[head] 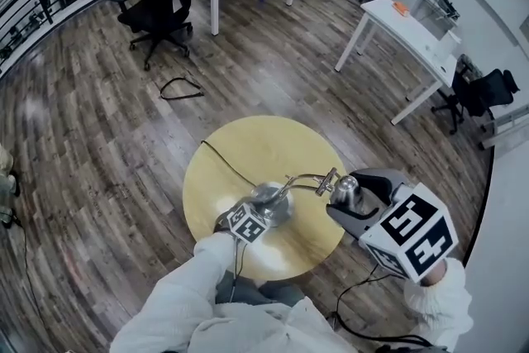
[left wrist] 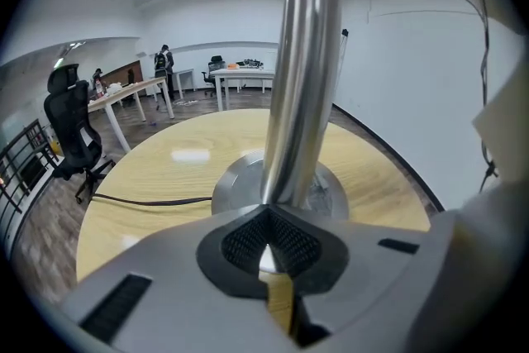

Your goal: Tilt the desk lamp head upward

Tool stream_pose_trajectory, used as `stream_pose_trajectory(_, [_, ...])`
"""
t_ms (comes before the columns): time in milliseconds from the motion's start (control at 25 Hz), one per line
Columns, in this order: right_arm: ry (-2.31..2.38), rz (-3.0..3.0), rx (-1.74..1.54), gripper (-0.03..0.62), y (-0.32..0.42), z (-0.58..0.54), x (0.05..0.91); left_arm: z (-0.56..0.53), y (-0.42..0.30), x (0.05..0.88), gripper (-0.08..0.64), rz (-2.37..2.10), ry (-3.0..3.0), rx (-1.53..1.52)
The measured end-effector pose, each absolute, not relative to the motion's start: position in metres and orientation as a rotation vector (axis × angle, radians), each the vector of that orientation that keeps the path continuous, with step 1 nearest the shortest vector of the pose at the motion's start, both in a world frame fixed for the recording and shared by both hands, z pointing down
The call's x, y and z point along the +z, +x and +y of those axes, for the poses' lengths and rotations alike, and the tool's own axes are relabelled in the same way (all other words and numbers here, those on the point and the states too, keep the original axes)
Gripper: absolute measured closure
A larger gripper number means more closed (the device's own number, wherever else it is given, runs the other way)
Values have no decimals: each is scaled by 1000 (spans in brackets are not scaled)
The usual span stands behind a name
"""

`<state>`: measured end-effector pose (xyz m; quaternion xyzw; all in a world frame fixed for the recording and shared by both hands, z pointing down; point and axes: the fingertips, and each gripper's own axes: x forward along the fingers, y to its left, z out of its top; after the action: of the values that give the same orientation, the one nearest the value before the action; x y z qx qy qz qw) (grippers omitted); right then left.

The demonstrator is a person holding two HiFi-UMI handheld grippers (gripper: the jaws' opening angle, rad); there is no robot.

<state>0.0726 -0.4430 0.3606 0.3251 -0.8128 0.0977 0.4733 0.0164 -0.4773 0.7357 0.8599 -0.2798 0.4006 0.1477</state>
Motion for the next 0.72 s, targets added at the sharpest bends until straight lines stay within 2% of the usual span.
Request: stream_pose_trajectory(720, [614,-1858,217,316,44,-472,352,-479,20,736,560,-745,2480,1217])
